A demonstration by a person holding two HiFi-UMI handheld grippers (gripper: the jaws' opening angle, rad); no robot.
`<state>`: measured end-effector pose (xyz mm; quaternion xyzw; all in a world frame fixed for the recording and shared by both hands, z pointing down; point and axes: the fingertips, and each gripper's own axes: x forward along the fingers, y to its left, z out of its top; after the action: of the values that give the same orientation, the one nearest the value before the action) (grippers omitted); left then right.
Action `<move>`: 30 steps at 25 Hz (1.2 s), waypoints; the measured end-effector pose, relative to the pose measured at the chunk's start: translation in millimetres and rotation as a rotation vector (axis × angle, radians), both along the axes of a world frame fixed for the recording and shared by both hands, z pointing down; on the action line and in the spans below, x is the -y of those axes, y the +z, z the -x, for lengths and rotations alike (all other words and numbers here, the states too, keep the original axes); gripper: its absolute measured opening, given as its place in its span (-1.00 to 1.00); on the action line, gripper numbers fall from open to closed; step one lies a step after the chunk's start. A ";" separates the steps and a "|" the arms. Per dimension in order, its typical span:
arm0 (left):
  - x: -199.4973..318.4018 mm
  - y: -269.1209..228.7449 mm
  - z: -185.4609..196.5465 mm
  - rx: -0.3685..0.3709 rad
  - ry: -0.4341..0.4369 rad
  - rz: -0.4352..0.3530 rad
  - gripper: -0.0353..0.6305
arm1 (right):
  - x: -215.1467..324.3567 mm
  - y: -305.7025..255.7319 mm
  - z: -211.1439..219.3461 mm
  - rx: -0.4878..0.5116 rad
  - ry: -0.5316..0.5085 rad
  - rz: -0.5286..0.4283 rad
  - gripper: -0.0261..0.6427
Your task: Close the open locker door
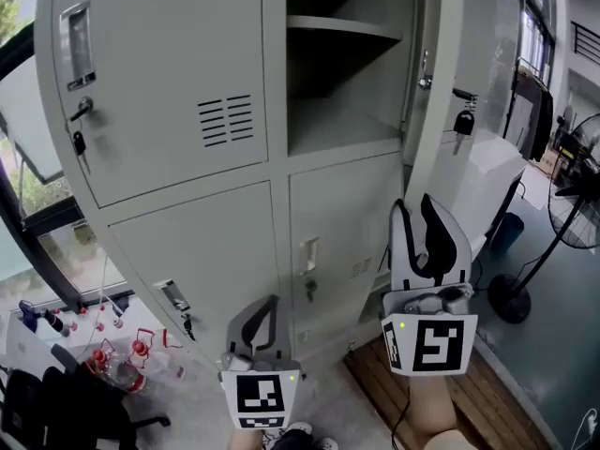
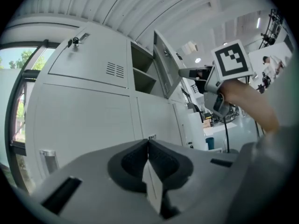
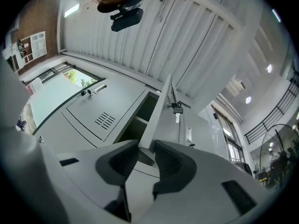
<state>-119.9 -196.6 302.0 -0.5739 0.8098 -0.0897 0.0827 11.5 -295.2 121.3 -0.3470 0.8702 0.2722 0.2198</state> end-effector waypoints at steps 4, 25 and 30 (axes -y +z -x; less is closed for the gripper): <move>-8.5 -5.6 17.4 0.004 -0.029 -0.013 -0.88 | -4.8 0.7 20.1 -0.011 0.016 -0.017 -0.56; -26.2 -8.9 80.3 -0.064 -0.102 -0.047 -0.88 | -9.8 -1.5 122.6 -0.081 -0.127 -0.046 -0.65; -25.4 -7.8 89.1 -0.044 -0.105 -0.040 -0.88 | -4.5 -2.5 140.1 -0.085 -0.155 -0.046 -0.66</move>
<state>-209.1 -171.2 294.2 -0.5309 0.8419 -0.0653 0.0715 -128.6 -290.7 118.8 -0.2618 0.8965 0.2886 0.2109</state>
